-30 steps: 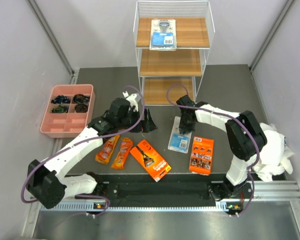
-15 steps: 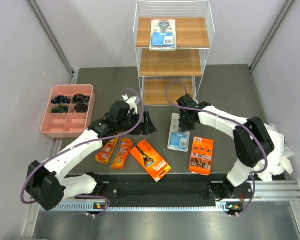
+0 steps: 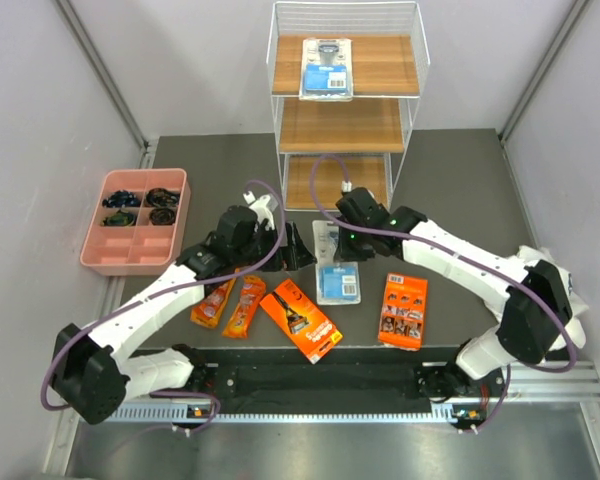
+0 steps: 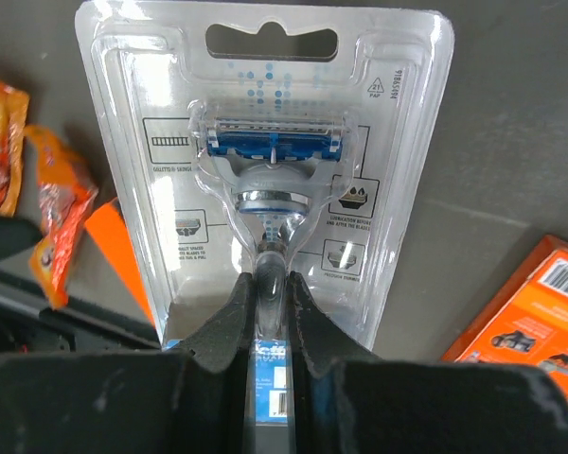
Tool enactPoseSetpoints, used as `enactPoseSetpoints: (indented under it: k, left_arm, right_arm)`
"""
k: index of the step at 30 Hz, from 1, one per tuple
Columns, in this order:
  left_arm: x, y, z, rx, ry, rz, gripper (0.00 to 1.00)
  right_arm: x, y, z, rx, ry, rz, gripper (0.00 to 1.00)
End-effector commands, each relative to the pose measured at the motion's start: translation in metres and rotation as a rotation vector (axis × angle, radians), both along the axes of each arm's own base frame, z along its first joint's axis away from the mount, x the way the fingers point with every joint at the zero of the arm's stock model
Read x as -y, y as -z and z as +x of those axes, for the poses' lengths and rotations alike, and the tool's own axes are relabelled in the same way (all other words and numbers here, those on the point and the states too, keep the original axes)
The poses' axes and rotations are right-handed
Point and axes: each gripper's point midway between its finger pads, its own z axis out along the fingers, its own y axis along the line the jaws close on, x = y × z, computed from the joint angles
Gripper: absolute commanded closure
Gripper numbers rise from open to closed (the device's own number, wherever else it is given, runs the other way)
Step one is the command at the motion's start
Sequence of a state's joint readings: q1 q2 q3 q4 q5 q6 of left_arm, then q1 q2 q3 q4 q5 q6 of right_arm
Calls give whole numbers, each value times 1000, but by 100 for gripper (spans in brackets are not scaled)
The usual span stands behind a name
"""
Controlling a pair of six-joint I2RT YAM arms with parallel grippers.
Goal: Place and organize the shaving razors onto the shelf
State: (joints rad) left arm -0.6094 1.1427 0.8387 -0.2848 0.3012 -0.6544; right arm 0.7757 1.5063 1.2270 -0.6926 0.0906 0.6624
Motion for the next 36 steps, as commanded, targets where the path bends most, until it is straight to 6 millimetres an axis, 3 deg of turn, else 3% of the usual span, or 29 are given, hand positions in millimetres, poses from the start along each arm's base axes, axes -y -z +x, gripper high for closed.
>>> enactPoseSetpoints:
  k: [1,5,12,15,16,19,20,21,25,29,30,32,33,35,36]
  left_arm:
    - [8,-15,6,49,-21,-89,6]
    - [12,-9,12,34,-43,-110,9]
    - [23,-7,16,6,-30,-150,21]
    - [29,-6,14,-9,-6,-173,42]
    - [30,-5,14,-15,-3,-176,57]
    - [32,-8,12,-5,12,-203,81]
    - [31,-7,11,-8,12,-203,95]
    - [31,-7,10,-8,11,-202,100]
    - [28,-8,9,0,3,-198,100]
    - [28,-11,10,5,1,-199,100]
    - [27,-11,10,5,0,-198,100]
    - [28,-14,10,11,3,-200,100]
    - [28,-15,10,12,5,-200,100]
    - [29,-18,11,18,6,-203,100]
    - [29,-18,12,20,5,-202,100]
  right_arm:
    - [-22,-39,-18,54,-82,79,100]
    - [-37,-49,-35,41,-127,161,100]
    - [-46,-61,-49,36,-165,222,100]
    - [-47,-63,-51,37,-171,234,100]
    - [-47,-64,-53,35,-175,237,100]
    - [-47,-64,-52,41,-174,240,100]
    - [-46,-64,-52,43,-174,239,100]
    - [-46,-64,-52,43,-170,238,100]
    - [-44,-59,-53,40,-160,238,93]
    - [-44,-59,-53,38,-146,244,60]
    - [-43,-61,-53,42,-141,249,45]
    - [-41,-64,-53,52,-130,258,30]
    - [-38,-66,-53,61,-122,262,14]
    - [-35,-67,-55,62,-115,264,3]
    - [-30,-69,-54,81,-100,261,1]
